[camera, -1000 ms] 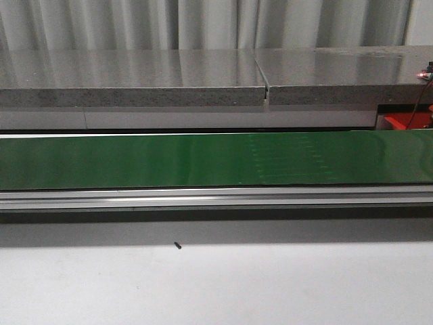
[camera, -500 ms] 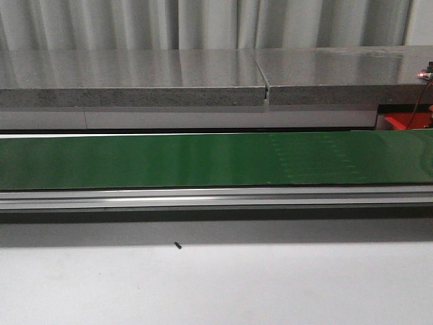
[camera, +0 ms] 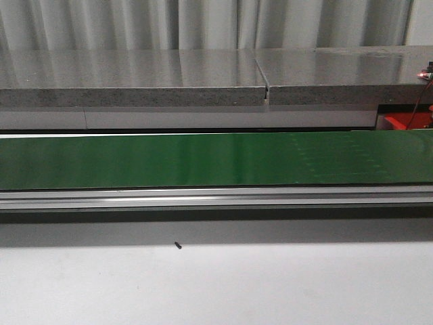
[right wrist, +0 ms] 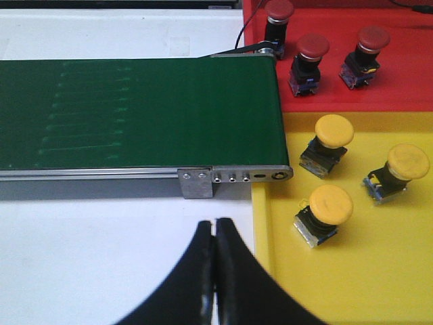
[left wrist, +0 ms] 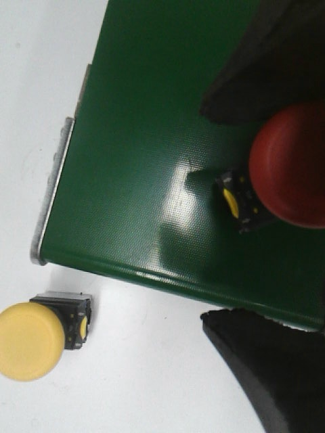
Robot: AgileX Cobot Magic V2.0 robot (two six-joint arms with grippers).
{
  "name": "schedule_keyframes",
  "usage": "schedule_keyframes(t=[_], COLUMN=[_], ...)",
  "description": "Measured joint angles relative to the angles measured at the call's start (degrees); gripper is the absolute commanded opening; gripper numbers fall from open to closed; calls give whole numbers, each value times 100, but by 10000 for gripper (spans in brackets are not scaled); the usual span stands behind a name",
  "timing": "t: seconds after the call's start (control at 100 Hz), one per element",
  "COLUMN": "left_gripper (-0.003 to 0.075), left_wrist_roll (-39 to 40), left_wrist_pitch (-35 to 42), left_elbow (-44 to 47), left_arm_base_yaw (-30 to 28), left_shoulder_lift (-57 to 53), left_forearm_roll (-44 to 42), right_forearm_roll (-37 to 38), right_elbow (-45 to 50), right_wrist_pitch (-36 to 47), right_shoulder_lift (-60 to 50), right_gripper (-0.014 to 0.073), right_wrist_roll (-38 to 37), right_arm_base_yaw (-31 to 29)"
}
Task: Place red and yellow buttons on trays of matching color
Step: 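Carry the red button onto the belt start and open the left gripper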
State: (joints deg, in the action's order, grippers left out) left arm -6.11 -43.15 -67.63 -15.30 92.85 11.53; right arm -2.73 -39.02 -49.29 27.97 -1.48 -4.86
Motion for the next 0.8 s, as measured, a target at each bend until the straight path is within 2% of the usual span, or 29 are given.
schedule_keyframes(t=[0.22, 0.45, 0.8], left_gripper=[566, 566, 566], left_wrist_roll=[0, 0, 405], left_wrist_pitch=[12, 414, 737], left_elbow=[-12, -47, -58], left_arm_base_yaw=[0, -42, -752], left_shoulder_lift=[-539, -1051, -384], left_forearm_roll=[139, 307, 482], right_forearm_roll=[0, 0, 0], right_elbow=[0, 0, 0], right_wrist_pitch=[0, 0, 0], right_shoulder_lift=[0, 0, 0], right_gripper=[-67, -67, -67], right_wrist_roll=[0, 10, 10], right_arm_base_yaw=[0, 0, 0])
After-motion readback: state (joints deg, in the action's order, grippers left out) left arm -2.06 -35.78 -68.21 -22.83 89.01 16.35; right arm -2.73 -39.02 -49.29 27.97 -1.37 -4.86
